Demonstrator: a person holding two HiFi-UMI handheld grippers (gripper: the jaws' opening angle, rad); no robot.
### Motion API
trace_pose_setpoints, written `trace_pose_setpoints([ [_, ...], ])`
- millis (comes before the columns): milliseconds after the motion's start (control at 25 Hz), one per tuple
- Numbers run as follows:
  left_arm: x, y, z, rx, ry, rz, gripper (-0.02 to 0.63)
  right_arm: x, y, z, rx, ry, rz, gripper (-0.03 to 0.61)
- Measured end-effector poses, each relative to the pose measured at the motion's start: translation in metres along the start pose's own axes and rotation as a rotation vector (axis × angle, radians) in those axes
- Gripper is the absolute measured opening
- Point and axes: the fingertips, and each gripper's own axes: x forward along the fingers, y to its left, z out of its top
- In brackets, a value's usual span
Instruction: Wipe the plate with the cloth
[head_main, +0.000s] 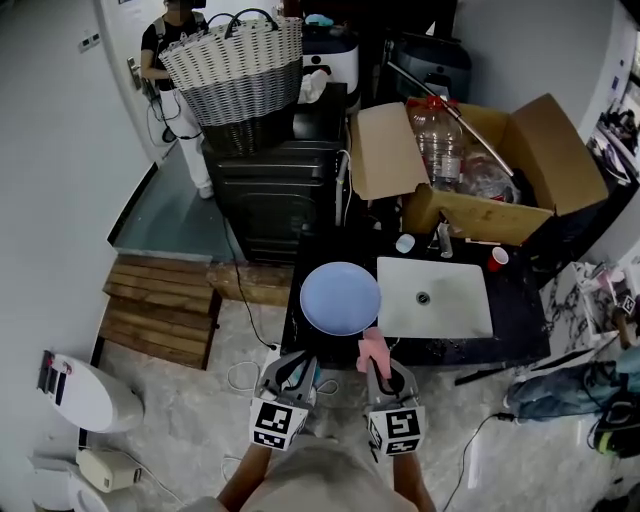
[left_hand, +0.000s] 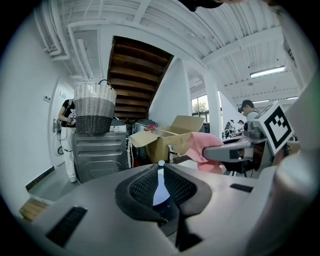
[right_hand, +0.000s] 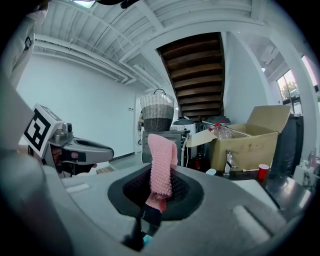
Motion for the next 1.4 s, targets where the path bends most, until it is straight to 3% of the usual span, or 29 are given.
trace_pose_setpoints([
  [920,0.085,0.104,0.0,-0.021,0.025,-0.138,0.035,0.118,-0.007,0.015,0.008,0.086,-0.126,0.026],
  [1400,0.12,0.144,-0.019,-0.032,0.066,-0.224,0.035,0.167,-0.006,0.01,0.001,0.141,-0.192,0.026],
])
